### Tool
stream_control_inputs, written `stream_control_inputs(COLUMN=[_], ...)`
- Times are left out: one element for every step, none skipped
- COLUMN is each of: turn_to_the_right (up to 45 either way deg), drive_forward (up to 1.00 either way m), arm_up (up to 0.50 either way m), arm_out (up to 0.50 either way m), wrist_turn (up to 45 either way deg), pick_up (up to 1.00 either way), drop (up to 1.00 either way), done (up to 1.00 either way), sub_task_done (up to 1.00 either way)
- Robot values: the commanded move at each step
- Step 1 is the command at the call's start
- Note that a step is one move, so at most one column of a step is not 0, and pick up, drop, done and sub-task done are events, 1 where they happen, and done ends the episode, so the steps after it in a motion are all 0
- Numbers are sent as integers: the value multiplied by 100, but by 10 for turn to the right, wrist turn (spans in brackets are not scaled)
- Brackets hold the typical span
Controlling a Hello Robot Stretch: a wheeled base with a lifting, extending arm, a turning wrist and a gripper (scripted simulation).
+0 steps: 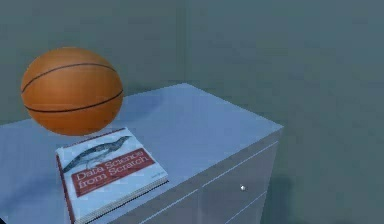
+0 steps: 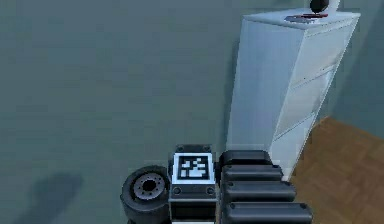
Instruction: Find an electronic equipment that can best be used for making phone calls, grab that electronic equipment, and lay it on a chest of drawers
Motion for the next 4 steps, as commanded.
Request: stream_control_inputs(turn_to_the_right=[330,-270,240,-180], drive_forward=[0,0,0,0], arm_up=[0,0,0,0], arm_out=[0,0,0,0], wrist_turn=[0,0,0,0], pick_up=[0,0,0,0], drop=[0,0,0,0], done=[0,0,0,0], sub_task_done=[0,0,0,0])
